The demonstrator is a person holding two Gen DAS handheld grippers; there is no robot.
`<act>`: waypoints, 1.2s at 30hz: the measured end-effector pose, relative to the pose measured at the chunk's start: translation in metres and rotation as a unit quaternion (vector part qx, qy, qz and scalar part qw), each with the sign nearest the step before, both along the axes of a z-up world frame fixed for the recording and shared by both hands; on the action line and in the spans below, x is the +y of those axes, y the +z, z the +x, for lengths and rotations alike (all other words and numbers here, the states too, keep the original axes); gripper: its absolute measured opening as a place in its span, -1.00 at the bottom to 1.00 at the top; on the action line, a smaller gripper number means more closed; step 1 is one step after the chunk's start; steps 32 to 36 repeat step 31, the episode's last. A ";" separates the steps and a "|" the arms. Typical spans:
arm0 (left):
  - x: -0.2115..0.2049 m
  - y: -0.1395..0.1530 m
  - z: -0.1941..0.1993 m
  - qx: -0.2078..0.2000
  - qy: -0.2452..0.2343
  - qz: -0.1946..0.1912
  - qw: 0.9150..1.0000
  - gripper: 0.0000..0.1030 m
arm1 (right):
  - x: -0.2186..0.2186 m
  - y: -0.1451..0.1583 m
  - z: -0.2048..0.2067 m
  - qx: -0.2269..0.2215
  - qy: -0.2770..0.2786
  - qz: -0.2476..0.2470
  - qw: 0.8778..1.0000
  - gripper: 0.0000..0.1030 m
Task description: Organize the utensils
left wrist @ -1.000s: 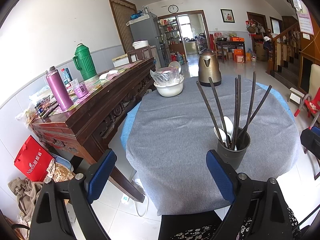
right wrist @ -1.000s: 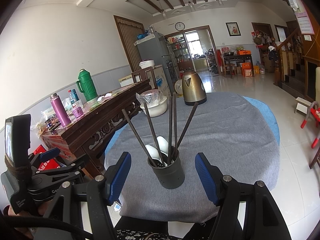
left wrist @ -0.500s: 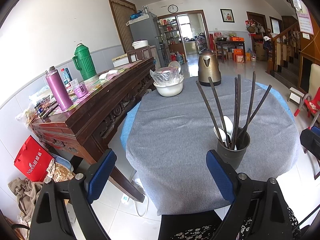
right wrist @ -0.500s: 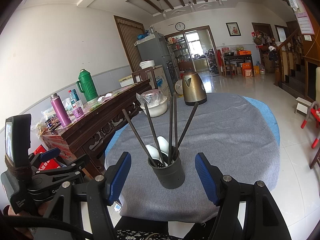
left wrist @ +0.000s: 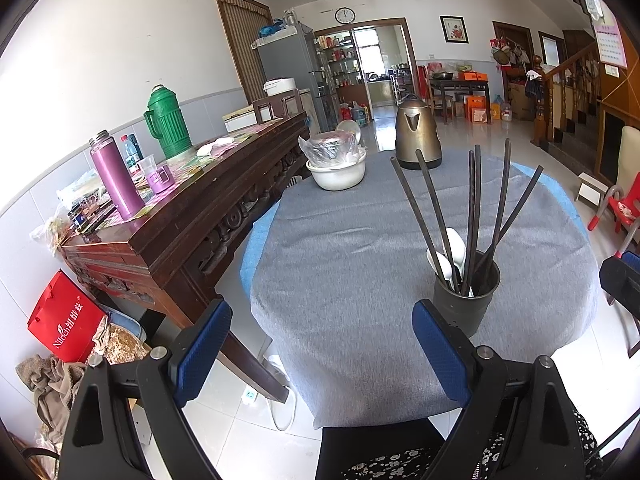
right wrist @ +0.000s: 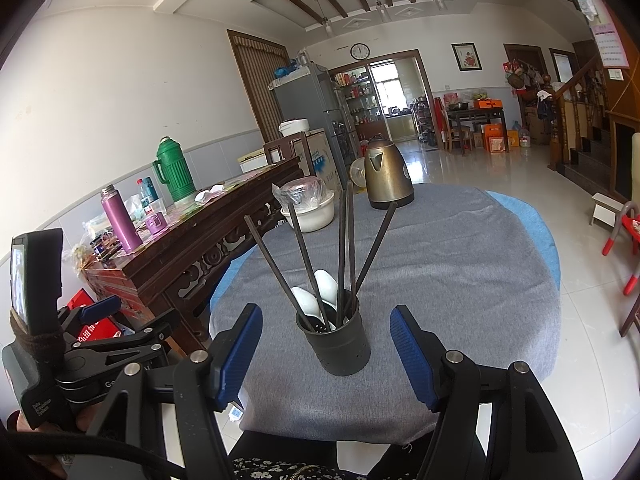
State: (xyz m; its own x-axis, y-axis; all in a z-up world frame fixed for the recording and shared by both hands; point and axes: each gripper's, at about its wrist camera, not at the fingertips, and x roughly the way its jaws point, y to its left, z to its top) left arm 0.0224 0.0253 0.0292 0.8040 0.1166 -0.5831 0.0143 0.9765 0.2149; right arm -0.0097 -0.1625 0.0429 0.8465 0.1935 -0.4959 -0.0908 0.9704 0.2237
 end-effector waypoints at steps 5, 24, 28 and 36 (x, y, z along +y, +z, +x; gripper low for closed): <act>0.000 0.000 0.000 0.000 0.001 0.001 1.000 0.79 | 0.001 0.000 0.000 -0.001 0.000 0.000 1.000 0.36; 0.002 -0.007 0.001 0.003 0.001 -0.003 1.000 0.79 | 0.006 -0.008 0.002 0.004 0.006 0.001 1.000 0.36; 0.001 -0.010 0.007 0.003 -0.003 -0.001 1.000 0.79 | 0.006 -0.010 0.004 0.005 0.007 0.001 1.000 0.36; -0.001 -0.015 0.017 0.012 -0.008 0.000 1.000 0.79 | 0.002 -0.012 0.010 0.006 0.005 -0.002 1.000 0.36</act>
